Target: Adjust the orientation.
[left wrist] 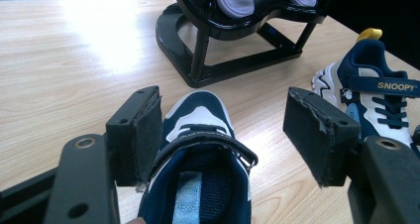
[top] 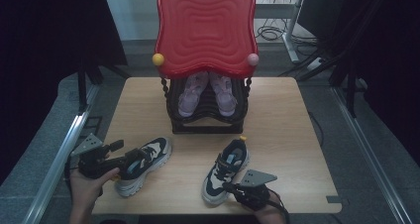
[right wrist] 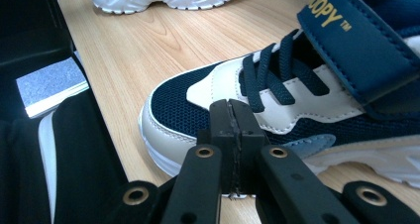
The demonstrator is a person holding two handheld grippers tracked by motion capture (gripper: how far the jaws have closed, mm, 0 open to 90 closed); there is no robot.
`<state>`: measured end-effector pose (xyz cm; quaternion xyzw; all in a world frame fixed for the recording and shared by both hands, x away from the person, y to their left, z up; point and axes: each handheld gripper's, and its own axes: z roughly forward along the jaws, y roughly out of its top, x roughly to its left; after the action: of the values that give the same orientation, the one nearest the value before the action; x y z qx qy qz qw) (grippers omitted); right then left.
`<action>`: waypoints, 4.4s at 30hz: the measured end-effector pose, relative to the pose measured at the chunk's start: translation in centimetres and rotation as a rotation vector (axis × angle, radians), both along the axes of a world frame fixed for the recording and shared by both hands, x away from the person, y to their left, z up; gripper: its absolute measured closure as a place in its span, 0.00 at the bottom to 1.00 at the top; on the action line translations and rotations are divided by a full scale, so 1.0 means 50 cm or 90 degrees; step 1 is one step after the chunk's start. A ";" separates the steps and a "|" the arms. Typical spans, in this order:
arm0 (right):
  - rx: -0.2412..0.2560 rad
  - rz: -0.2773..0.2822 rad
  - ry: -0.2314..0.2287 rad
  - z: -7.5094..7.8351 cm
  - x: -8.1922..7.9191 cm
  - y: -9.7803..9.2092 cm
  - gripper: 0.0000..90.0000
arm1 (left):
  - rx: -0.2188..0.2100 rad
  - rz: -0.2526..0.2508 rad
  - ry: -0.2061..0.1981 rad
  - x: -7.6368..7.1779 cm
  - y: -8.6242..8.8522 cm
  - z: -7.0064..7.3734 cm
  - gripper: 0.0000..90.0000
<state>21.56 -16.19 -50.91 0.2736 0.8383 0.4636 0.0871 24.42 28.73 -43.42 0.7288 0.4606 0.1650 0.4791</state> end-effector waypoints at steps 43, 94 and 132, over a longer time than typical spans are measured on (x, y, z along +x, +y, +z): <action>0.012 -0.018 -0.008 -0.003 0.026 0.094 1.00 | -0.001 -0.001 0.014 0.003 0.005 -0.010 0.35; -0.036 -0.078 -0.042 -0.045 0.078 0.218 1.00 | 0.007 -0.009 0.024 0.008 0.003 -0.016 0.35; 0.074 -0.233 -0.032 0.074 0.211 -0.115 1.00 | 0.012 -0.013 0.021 0.008 -0.005 -0.017 0.35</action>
<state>32.10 -21.94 -47.19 0.4147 0.7437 0.4944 0.1749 24.81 28.47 -44.26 0.7406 0.4592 0.1523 0.4663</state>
